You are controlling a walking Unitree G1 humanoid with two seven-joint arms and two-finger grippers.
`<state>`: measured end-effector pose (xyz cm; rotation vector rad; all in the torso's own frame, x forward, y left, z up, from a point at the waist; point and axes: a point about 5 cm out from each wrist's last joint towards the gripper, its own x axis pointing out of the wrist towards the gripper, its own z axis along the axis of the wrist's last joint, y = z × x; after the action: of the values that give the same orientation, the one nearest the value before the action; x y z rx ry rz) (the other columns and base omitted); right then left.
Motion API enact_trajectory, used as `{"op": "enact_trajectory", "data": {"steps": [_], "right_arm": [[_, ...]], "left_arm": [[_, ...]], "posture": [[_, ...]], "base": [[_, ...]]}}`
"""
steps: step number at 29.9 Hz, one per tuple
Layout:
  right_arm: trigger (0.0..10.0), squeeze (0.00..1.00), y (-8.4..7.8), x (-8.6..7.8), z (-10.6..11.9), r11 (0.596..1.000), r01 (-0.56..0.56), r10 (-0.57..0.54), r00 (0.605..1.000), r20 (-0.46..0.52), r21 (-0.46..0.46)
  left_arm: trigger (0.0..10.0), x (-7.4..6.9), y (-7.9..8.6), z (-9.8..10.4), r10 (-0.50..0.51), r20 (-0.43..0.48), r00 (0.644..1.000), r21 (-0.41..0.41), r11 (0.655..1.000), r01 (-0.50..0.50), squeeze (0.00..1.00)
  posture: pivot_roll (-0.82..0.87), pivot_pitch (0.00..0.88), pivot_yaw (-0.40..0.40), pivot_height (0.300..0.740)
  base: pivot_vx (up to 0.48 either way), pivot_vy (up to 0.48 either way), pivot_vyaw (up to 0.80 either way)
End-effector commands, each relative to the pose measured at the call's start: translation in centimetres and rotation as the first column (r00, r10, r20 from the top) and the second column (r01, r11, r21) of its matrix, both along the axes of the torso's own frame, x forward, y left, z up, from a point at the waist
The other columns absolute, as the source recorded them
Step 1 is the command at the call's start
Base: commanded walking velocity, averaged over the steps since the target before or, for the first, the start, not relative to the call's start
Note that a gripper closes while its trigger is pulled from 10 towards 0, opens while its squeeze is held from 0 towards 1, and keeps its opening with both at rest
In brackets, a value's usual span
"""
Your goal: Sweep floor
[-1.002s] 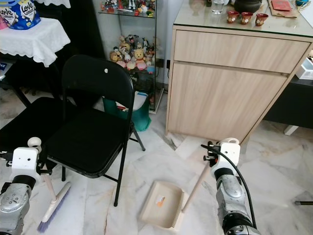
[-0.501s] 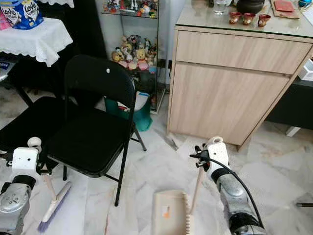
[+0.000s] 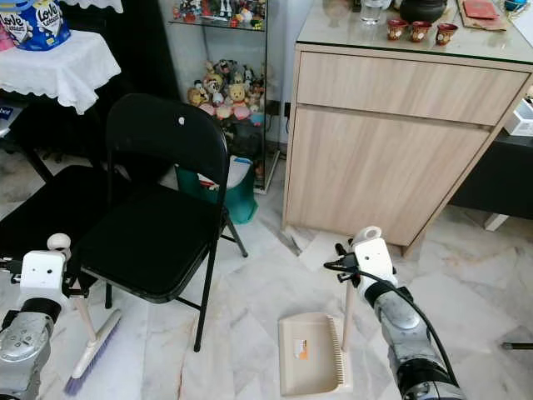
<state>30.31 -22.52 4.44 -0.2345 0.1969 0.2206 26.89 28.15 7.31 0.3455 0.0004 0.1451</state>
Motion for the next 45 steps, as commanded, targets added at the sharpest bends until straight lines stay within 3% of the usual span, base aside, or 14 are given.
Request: {"op": "enact_trajectory", "data": {"steps": [1, 12, 22, 28, 29, 30, 35, 36, 44, 45], "right_arm": [[10.0, 0.0, 0.6, -0.3, -0.4, 1.0, -0.012, 0.012, 1.0, -0.008, 0.019], [10.0, 0.0, -0.4, -0.2, 0.3, 0.997, 0.048, -0.051, 0.998, 0.045, 0.059], [10.0, 0.0, -0.4, -0.6, -0.3, 0.996, 0.058, -0.059, 0.998, 0.023, 0.063], [10.0, 0.0, -0.7, -0.9, -0.8, 0.991, 0.125, -0.125, 0.992, 0.005, 0.04], [10.0, 0.45, -0.9, -1.0, -0.9, 0.988, 0.15, -0.15, 0.989, 0.005, 0.03], [10.0, 1.0, -1.0, -1.0, -0.9, 0.987, 0.161, -0.162, 0.987, 0.006, 0.025], [10.0, 1.0, -1.3, -1.1, -1.0, 0.98, 0.198, -0.198, 0.98, 0.01, 0.014], [10.0, 0.0, -1.3, -1.1, -1.0, 0.979, 0.205, -0.205, 0.979, 0.013, 0.007], [10.0, 0.0, -1.6, -1.1, -1.0, 0.966, 0.259, -0.259, 0.965, 0.033, -0.005], [10.0, 0.23, -1.6, -1.2, -1.0, 0.965, 0.263, -0.262, 0.964, 0.035, -0.005]], "left_arm": [[10.0, 0.0, 0.1, 0.4, -0.006, 0.023, 1.0, 0.009, 1.0, 0.006, 0.0], [10.0, 0.1, 0.1, 0.6, -0.013, 0.022, 1.0, 0.012, 1.0, 0.012, 0.0], [10.0, 0.4, -0.1, 0.7, -0.019, 0.027, 0.999, 0.009, 1.0, 0.019, 0.0], [10.0, 0.4, 0.0, 0.7, -0.017, 0.029, 0.999, 0.011, 1.0, 0.016, 0.0], [10.0, 0.3, 0.0, 0.7, -0.016, 0.028, 0.999, 0.012, 1.0, 0.015, 0.0], [10.0, 0.3, 0.1, 0.7, -0.015, 0.028, 0.999, 0.012, 1.0, 0.015, 0.0], [10.0, 0.3, 0.1, 0.7, -0.015, 0.028, 1.0, 0.012, 1.0, 0.014, 0.0], [10.0, 0.3, 0.1, 0.7, -0.016, 0.027, 0.999, 0.011, 1.0, 0.016, 0.0], [10.0, 0.4, -0.1, 0.7, -0.024, 0.028, 0.999, 0.01, 1.0, 0.024, 0.0], [10.0, 0.4, -0.1, 0.7, -0.025, 0.027, 0.999, 0.01, 1.0, 0.025, 0.0]], "posture": [[0.0, 0.096, 0.022, 0.74], [0.0, 0.097, 0.031, 0.74], [0.0, 0.092, 0.033, 0.74], [0.0, 0.089, 0.032, 0.74], [0.01, 0.085, 0.03, 0.74], [0.01, 0.085, 0.03, 0.74], [0.01, 0.085, 0.03, 0.74], [0.01, 0.081, 0.03, 0.74], [0.0, 0.083, 0.034, 0.74], [0.0, 0.083, 0.034, 0.74]], "base": [[0.0, 0.0, 0.0], [0.0, 0.0, 0.0], [0.0, 0.0, 0.0], [0.0, 0.0, 0.0], [0.0, 0.0, 0.0], [0.0, 0.0, 0.0], [0.0, 0.0, 0.0], [0.0, 0.0, 0.0], [0.0, 0.0, 0.0], [0.0, 0.0, 0.0]]}}
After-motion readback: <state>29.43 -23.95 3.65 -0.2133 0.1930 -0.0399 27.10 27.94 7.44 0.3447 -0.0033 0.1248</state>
